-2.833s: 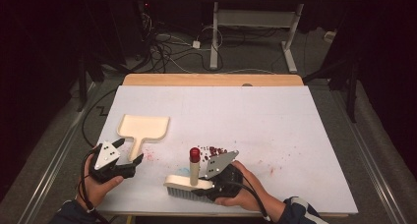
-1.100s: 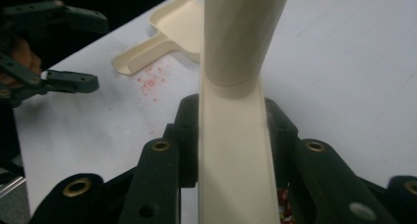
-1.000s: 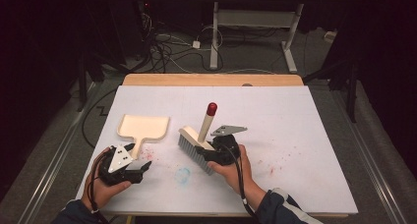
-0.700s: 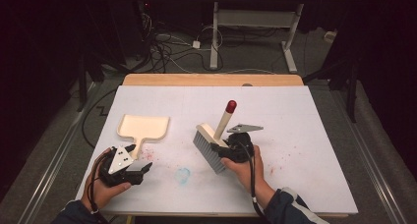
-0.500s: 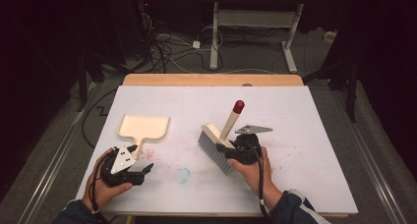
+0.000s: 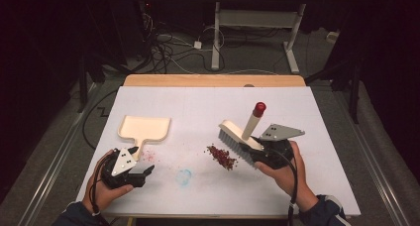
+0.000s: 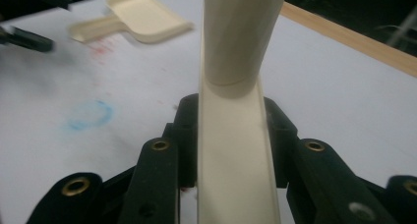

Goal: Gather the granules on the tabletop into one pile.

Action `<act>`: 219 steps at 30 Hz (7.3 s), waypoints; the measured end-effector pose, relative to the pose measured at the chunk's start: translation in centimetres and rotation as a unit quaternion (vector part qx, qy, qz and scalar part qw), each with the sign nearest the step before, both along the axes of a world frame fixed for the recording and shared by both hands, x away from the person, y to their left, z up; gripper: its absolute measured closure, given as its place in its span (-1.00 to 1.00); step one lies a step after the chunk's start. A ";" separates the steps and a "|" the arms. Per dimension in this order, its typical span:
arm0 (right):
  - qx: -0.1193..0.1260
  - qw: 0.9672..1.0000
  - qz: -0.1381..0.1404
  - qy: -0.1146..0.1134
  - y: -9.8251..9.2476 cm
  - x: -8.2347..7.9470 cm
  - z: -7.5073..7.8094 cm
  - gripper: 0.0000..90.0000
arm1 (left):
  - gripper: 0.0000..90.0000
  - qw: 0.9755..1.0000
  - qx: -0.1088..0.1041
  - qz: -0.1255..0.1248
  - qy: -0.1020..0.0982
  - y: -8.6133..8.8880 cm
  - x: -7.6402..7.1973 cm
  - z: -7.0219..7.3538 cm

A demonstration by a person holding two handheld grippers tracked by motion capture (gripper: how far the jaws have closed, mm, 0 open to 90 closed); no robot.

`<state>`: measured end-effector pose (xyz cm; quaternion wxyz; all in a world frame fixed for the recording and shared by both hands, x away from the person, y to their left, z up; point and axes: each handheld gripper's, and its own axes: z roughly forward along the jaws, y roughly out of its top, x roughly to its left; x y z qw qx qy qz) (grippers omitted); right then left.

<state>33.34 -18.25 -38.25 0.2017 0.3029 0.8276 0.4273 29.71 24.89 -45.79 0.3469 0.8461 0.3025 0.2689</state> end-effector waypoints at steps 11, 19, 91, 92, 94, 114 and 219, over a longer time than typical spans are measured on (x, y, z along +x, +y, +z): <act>-0.062 0.995 0.039 -0.063 1.3 6.2 -3.7 0.50 | -0.56 1.000 0.016 -0.006 0.015 -0.8 0.5 -0.5; -0.095 0.984 0.123 -0.085 5.6 8.4 -5.3 0.50 | -0.56 0.999 0.024 -0.008 0.023 -0.9 0.6 -0.8; -0.084 0.994 -0.059 -0.036 6.0 0.3 -3.9 0.50 | -0.53 1.000 0.020 -0.011 0.009 -0.8 0.1 -0.3; -0.082 0.994 -0.061 -0.040 5.7 0.4 -3.7 0.50 | -0.53 1.000 0.020 -0.012 0.009 -0.8 0.0 -0.3; -0.067 0.995 -0.053 -0.044 5.0 0.3 -3.2 0.50 | -0.53 1.000 0.020 -0.013 0.007 -0.8 0.0 -0.3; -0.045 0.995 0.081 -0.031 -4.5 -3.1 -0.4 0.50 | -0.53 1.000 0.021 -0.012 0.007 -0.9 -0.1 -0.2; -0.083 0.985 0.124 0.084 -8.4 -0.8 -1.3 0.49 | -0.52 0.999 0.036 -0.021 0.018 -1.3 0.4 -0.5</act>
